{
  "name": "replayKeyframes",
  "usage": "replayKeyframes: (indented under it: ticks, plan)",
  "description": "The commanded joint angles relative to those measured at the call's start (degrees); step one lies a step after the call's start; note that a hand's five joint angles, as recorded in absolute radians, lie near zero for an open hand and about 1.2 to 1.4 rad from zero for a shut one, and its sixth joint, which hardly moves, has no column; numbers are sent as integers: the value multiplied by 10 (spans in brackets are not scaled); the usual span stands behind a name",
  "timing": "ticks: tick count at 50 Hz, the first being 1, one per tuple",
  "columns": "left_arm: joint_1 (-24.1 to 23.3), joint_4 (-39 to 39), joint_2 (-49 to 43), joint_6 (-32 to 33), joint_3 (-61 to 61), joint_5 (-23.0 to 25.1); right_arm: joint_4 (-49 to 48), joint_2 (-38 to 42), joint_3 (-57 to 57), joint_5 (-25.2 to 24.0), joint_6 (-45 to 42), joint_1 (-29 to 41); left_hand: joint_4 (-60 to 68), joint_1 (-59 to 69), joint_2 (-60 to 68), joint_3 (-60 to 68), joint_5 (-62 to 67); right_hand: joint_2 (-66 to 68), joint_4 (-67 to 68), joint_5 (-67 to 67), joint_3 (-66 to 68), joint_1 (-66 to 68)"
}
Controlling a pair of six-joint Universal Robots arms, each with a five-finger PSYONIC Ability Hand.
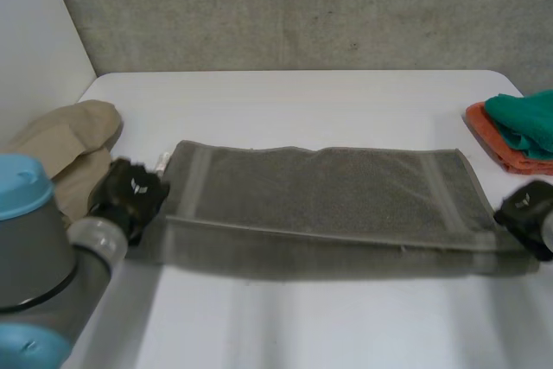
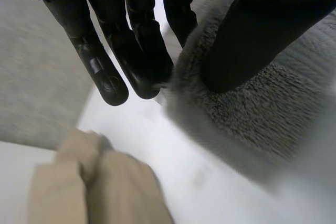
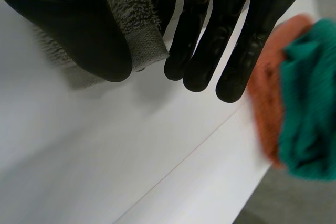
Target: Fold the laundry.
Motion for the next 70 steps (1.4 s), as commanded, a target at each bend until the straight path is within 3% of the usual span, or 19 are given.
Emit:
replayKeyframes:
  ticks: [1, 7, 18, 19, 20, 21, 22, 23, 25, 28, 33, 37, 39, 46, 56, 60, 64, 66, 70]
  plan:
    - [-12, 161, -133, -16, 96, -21, -154, 96, -97, 21, 56, 66, 110, 135, 111, 114, 138, 123, 117, 130, 121, 243]
    - [-17, 231, -243, -11, 202, -64, -233, 167, -176, 36, 50, 75, 110, 135, 111, 114, 138, 123, 117, 130, 121, 243]
    - [-18, 247, -366, 9, 349, -75, -305, 287, -297, 35, 47, 88, 110, 135, 111, 114, 138, 123, 117, 130, 121, 243]
    - [-18, 249, -369, 9, 355, -74, -309, 304, -312, 40, 44, 89, 110, 135, 111, 114, 138, -113, -119, -106, -115, 7]
    - [-19, 250, -371, 9, 357, -73, -310, 310, -317, 43, 43, 89, 8, 34, 10, 13, 37, -327, -333, -320, -329, -207]
    - [-22, 254, -375, 10, 359, -72, -311, 316, -320, 45, 41, 92, -531, -505, -529, -526, -502, -577, -583, -570, -579, -457]
    - [-24, 256, -376, 11, 359, -69, -311, 325, -325, 51, 39, 96, -590, -565, -589, -586, -562, -577, -583, -570, -579, -457]
    - [-28, 259, -376, 10, 357, -68, -311, 326, -326, 54, 41, 99, -517, -492, -515, -512, -488, -577, -583, -570, -579, -457]
    - [-43, 270, -372, 10, 352, -68, -308, 323, -326, 61, 46, 105, -590, -565, -589, -586, -562, -577, -583, -570, -579, -457]
    - [-57, 279, -362, 9, 341, -71, -305, 299, -309, 74, 71, 115, -590, -565, -589, -586, -562, -577, -583, -570, -579, -457]
    - [-64, 281, -305, 3, 287, -76, -301, 210, -238, 67, 157, 110, -590, -565, -589, -586, -562, -577, -583, -570, -579, -457]
    - [-63, 280, -247, -3, 227, -76, -278, 109, -173, 35, 228, 105, -590, -565, -589, -586, -562, -577, -583, -570, -579, -457]
    - [-63, 281, -224, -10, 202, -75, -239, 74, -144, -5, 253, 87, -590, -565, -589, -586, -562, -577, -583, -570, -579, -457]
    - [-67, 282, -149, -77, 109, -73, -141, 58, -85, -101, 267, 24, -590, -565, -589, -586, -562, -577, -583, -570, -579, -457]
    - [-67, 282, -144, -110, 86, -73, -157, 94, -64, -108, 263, -6, -590, -565, -589, -586, -562, -555, -560, -548, -556, -434]
    - [-67, 282, -147, -110, 85, -73, -193, 129, -68, -105, 258, -7, -590, -565, -589, -586, -562, -496, -501, -489, -498, -375]
    - [-67, 282, -149, -110, 84, -73, -230, 157, -72, -111, 258, -6, -590, -565, -589, -586, -562, -315, -320, -308, -316, -194]
    - [-67, 282, -148, -110, 84, -73, -243, 171, -79, -113, 257, -8, -590, -565, -589, -586, -562, 121, 115, 128, 119, 241]
    - [-67, 282, -148, -110, 84, -75, -249, 165, -79, -109, 257, -18, -590, -565, -589, -586, -562, 123, 117, 130, 121, 243]
